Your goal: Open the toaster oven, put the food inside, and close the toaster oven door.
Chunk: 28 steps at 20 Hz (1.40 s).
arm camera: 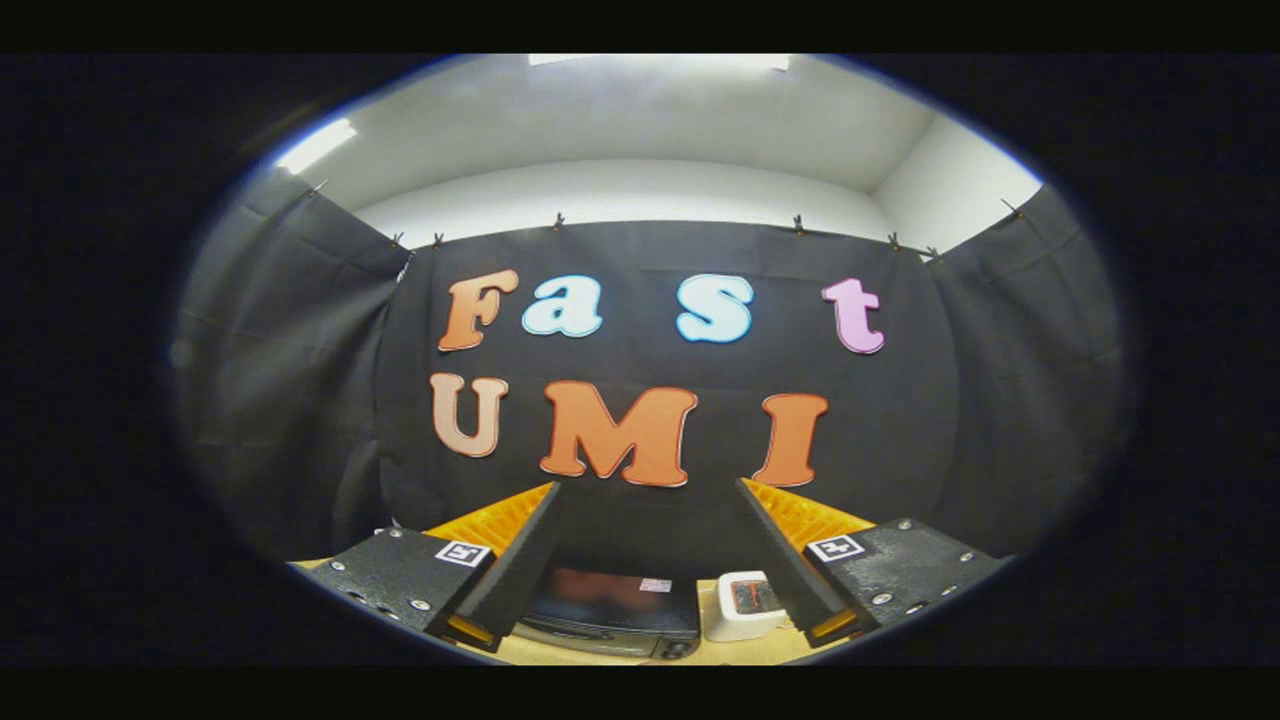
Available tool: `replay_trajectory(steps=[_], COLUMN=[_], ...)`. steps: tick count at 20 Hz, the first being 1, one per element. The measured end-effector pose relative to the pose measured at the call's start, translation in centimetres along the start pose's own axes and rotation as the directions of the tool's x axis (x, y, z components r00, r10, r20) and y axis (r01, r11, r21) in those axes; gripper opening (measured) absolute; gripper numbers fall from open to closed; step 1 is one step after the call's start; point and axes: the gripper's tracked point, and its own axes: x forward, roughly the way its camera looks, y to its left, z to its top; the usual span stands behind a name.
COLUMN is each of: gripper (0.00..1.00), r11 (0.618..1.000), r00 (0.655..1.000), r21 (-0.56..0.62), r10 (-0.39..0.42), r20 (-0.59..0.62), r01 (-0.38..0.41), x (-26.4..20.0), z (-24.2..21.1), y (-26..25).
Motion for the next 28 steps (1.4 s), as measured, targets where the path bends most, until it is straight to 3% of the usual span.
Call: replay_trajectory(steps=[14,28], gripper=[0.99,0.99], r11=[0.999,0.996], r00=[0.998,0.999], r21=[0.051,0.084], r10=[0.016,0.034], r20=[0.054,0.02], r01=[-0.018,-0.036], x=[-3.0,-2.8], z=[3.8,2.5], y=[-0.3,-0.8])
